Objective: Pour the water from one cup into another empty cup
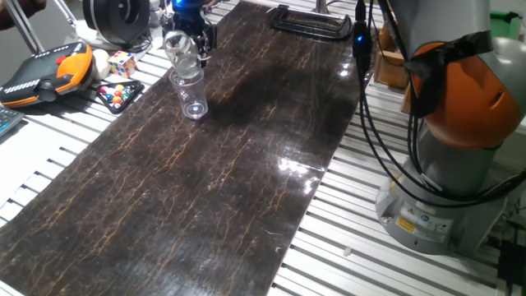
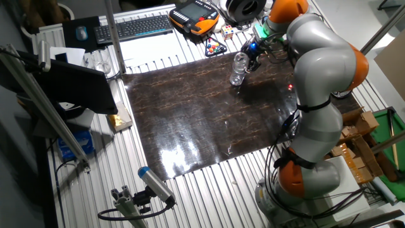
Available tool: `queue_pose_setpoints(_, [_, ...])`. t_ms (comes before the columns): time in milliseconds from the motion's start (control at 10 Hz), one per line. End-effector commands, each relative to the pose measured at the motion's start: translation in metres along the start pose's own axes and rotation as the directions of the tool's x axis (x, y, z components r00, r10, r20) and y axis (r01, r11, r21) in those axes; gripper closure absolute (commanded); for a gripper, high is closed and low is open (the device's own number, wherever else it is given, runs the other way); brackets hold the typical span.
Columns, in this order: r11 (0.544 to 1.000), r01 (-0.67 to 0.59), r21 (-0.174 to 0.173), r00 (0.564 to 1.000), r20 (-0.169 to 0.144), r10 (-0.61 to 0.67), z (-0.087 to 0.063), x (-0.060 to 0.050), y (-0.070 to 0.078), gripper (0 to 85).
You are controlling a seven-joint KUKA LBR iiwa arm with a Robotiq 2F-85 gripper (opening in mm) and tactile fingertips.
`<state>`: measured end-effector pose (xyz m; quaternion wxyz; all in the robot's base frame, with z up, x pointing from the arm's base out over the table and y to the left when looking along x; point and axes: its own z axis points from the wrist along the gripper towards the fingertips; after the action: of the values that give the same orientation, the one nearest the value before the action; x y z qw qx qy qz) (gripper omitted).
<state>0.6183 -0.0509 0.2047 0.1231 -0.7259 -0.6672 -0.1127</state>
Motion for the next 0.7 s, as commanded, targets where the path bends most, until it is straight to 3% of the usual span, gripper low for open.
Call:
queue_pose_setpoints(0, [1.000, -0.005, -0.003, 1.000, 0.011, 0.005, -0.002, -0.004, 0.000, 84.3])
queue_pose_setpoints(600, [0.999, -0.029, -0.012, 0.997, 0.066, 0.030, -0.008, -0.026, -0.001, 84.3])
